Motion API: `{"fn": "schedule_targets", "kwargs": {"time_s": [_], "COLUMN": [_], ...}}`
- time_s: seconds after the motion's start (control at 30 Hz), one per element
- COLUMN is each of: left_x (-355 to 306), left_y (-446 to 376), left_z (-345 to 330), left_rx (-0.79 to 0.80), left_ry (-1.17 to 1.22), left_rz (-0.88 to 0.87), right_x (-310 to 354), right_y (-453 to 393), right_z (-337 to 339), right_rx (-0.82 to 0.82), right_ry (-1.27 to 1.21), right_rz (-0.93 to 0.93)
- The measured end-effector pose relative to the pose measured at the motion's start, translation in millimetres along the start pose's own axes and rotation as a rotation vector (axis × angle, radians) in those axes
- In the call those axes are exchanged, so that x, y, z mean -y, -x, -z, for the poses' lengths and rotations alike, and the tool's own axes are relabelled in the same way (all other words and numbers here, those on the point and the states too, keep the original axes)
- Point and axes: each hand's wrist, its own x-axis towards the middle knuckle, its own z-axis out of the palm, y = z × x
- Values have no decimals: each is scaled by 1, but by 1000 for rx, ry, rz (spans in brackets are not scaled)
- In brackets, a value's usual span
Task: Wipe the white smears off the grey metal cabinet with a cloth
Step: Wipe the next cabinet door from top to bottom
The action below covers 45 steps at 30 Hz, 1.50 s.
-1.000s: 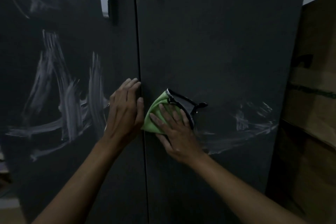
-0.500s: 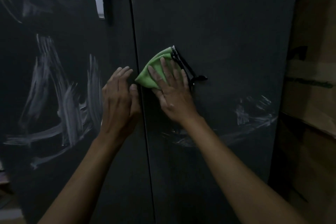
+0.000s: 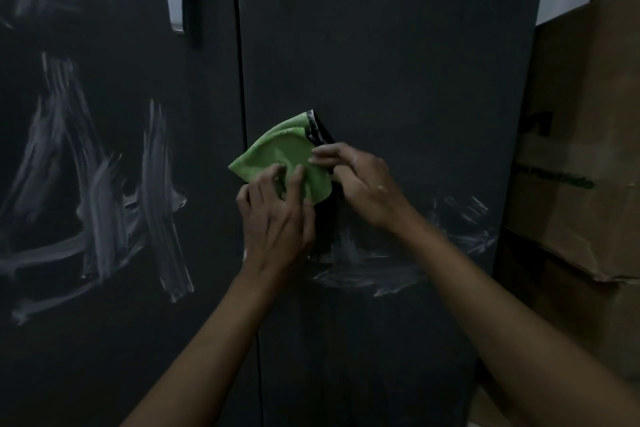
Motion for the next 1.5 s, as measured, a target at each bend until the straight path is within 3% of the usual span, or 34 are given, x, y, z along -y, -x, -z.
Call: {"fn": "schedule_targets", "kwargs": {"time_s": [0.13,0.33,0.63,0.87,1.13,1.4,1.5], "left_x": [-16,-30,-49,-16,-5,32,40], "left_y": [-12,-21,-32,-45,-25,129,147], "left_z": [-17,-29,-51,-52,-68,-107,-112], "left_rx": [-17,-18,-81,-134,-166,117,170], "left_ry": [-74,-148,-85,-175,-170,-250,-288], "left_rz": [136,161,227,104,33,-325,-380], "right_x": [-14,-45,-53,-79,-97,-84,-71], "right_y": [6,14,19,26,33,28,24], "right_z": [31,75,106,104,106,88,76], "right_rx": [-173,-437,-527,-545,-524,-516,-489], "right_ry": [-10,47,114,47,73,61,80], "right_rz": [20,55,127,53,93,86,113]}}
